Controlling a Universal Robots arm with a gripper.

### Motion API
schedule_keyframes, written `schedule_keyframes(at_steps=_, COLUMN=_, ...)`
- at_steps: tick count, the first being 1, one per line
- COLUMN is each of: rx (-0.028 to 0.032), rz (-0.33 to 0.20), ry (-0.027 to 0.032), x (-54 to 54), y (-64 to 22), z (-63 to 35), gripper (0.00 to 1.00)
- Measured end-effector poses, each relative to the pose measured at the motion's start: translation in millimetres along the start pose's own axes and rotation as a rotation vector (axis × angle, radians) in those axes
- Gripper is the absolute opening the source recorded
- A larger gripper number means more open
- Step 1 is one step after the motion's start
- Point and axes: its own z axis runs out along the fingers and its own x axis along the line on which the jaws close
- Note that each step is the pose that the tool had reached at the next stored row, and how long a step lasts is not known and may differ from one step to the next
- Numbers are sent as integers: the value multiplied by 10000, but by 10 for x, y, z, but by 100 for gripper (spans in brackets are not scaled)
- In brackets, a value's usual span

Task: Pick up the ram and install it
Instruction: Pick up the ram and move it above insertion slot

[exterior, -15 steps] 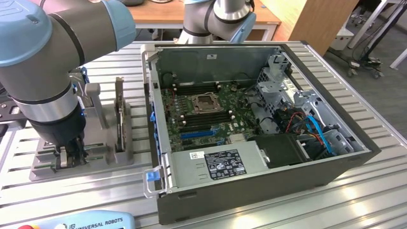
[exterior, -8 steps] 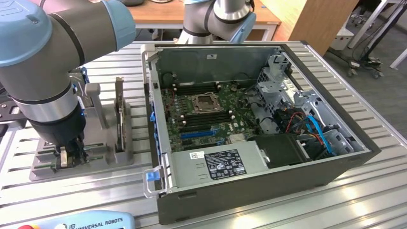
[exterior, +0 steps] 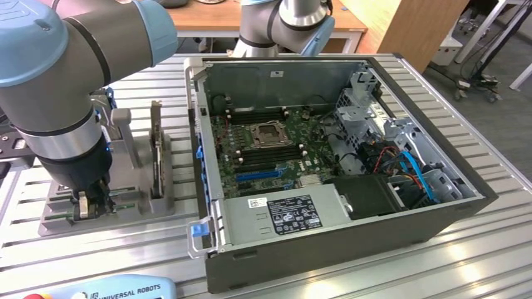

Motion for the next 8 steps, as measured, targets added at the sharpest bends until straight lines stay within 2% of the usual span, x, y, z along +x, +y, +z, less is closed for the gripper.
schedule_keyframes(at_steps=8, rx=1, rz=0, ry=-1, x=0, y=0, z=0, gripper=11)
